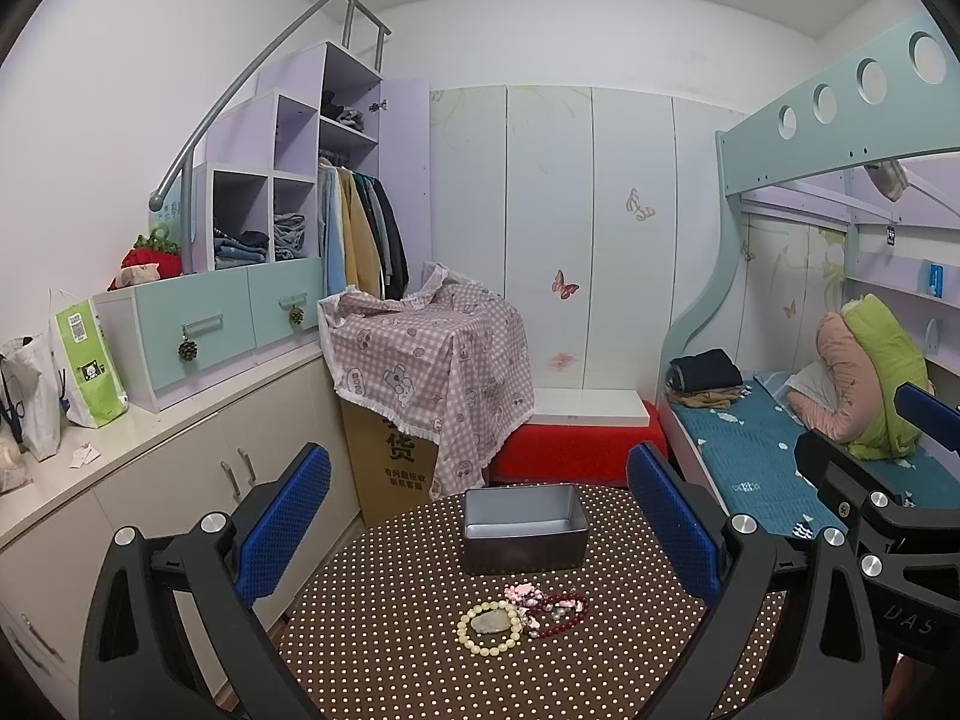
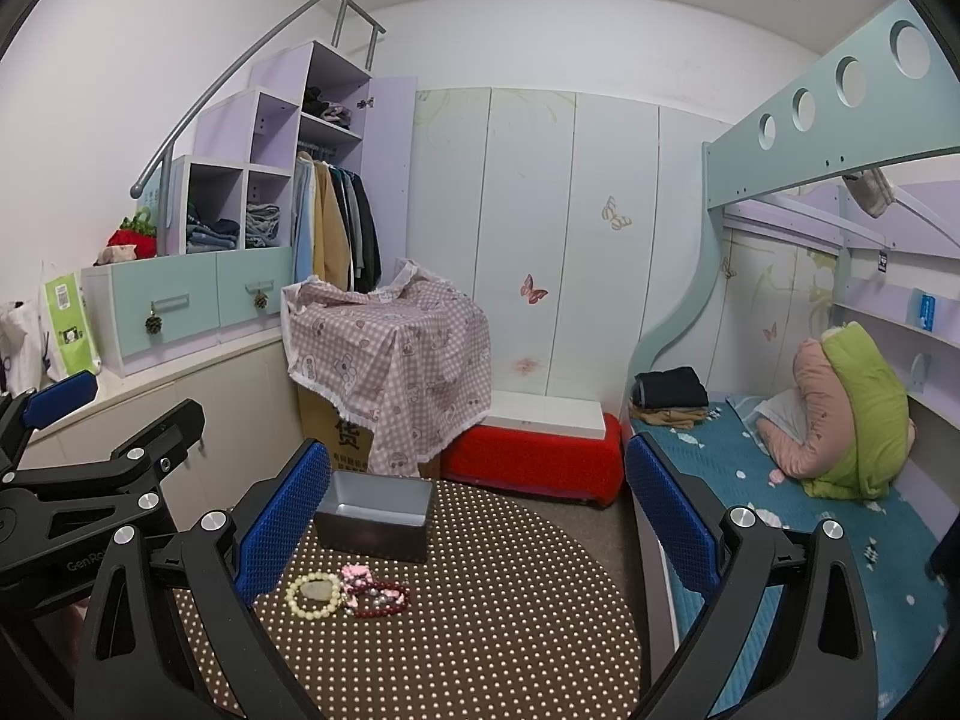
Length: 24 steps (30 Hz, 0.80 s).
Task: Organize jewelry
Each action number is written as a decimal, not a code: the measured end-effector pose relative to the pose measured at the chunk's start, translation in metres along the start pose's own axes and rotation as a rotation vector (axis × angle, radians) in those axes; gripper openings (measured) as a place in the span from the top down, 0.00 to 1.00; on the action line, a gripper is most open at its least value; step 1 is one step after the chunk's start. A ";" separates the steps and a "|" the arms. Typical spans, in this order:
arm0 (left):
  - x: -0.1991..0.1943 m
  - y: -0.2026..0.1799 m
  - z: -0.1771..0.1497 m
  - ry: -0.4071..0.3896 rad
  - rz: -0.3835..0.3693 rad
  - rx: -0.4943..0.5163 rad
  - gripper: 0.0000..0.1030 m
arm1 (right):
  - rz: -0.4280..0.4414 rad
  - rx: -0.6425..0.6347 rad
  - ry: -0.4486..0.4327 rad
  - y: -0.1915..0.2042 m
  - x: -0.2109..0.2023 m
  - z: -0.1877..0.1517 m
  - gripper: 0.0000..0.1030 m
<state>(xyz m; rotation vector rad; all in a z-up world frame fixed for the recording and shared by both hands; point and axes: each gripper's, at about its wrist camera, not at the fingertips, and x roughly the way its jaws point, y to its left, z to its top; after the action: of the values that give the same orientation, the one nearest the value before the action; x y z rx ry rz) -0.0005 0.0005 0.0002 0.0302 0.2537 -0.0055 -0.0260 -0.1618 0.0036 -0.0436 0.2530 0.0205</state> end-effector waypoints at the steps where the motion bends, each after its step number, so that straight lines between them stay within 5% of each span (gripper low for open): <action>1: 0.000 0.000 0.000 0.000 0.000 0.000 0.07 | 0.000 0.000 0.000 0.000 0.000 0.000 0.07; 24: 0.003 -0.002 -0.005 0.005 0.000 0.001 0.07 | -0.001 0.001 0.002 -0.001 0.001 0.000 0.07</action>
<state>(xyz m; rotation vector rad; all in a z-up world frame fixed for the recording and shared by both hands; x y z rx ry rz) 0.0008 -0.0018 -0.0053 0.0308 0.2587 -0.0058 -0.0256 -0.1623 0.0030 -0.0424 0.2546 0.0193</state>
